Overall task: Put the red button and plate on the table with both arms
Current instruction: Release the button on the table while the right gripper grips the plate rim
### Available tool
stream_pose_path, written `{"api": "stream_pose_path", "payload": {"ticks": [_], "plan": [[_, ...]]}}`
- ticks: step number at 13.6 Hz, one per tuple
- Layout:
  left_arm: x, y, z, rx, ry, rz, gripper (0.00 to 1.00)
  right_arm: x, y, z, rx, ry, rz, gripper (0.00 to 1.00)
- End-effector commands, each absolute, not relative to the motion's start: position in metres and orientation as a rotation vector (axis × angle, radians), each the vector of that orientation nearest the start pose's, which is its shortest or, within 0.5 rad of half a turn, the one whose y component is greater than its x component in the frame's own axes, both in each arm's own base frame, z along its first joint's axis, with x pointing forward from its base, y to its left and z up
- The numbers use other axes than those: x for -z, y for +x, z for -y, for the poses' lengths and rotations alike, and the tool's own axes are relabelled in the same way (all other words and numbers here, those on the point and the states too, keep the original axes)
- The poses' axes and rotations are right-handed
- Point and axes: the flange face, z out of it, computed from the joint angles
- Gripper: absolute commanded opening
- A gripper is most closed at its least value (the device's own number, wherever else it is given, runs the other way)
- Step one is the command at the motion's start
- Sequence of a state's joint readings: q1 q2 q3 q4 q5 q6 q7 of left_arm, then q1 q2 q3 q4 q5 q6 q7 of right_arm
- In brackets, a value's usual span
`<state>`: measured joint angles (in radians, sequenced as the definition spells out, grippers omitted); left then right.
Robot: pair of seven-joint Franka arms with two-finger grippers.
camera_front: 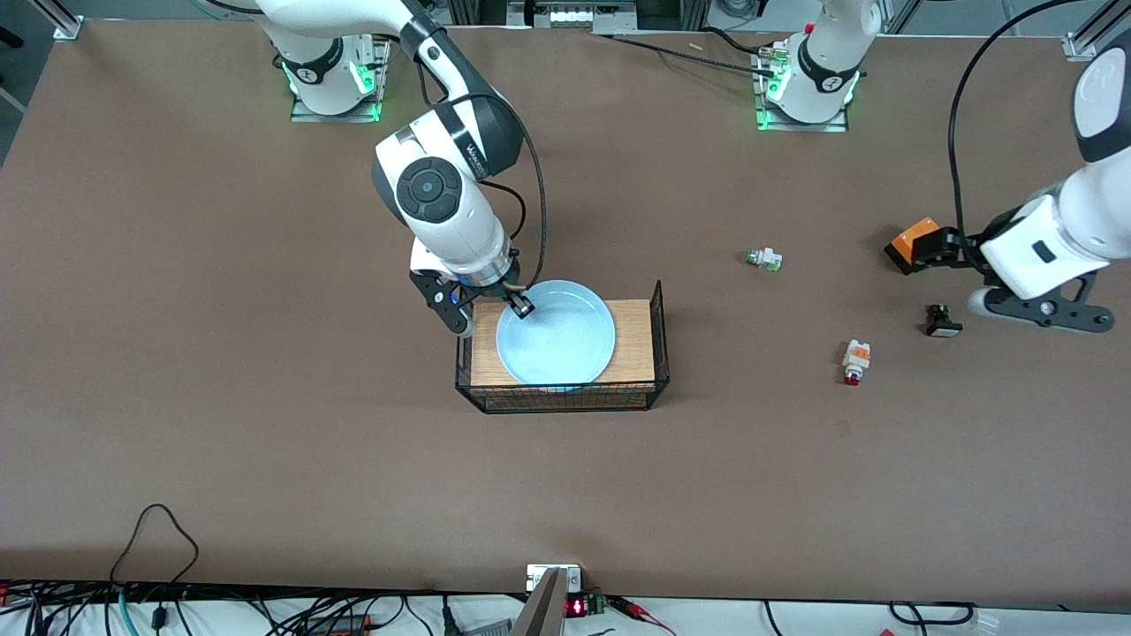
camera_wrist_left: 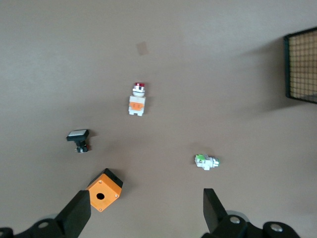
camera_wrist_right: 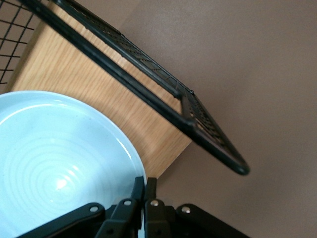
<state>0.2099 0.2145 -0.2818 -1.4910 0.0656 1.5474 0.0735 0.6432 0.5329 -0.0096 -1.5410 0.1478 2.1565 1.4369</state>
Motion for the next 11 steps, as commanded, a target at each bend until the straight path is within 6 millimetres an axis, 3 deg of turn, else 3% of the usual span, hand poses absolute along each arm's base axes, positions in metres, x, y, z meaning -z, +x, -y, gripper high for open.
{"api": "stream_pose_path", "payload": {"ticks": [1, 4, 6, 8, 11], "plan": [[-0.547, 0.591, 0.029, -0.107, -3.102, -0.198, 1.0, -0.365, 0.569, -0.42, -0.096, -2.696, -1.296, 0.0], [-0.543, 0.58, 0.011, 0.044, -3.227, -0.077, 1.0, -0.399, 0.559, -0.422, -0.164, -2.707, -1.292, 0.0], [-0.55, 0.564, 0.01, 0.056, -3.228, -0.075, 1.0, -0.425, 0.546, -0.424, -0.197, -2.728, -1.279, 0.0], [-0.544, 0.551, 0.004, 0.032, -3.153, -0.112, 1.0, -0.457, 0.526, -0.426, -0.238, -2.756, -1.246, 0.0], [-0.544, 0.553, 0.006, 0.019, -3.144, -0.129, 1.0, -0.497, 0.516, -0.399, -0.357, -2.746, -1.272, 0.0]]}}
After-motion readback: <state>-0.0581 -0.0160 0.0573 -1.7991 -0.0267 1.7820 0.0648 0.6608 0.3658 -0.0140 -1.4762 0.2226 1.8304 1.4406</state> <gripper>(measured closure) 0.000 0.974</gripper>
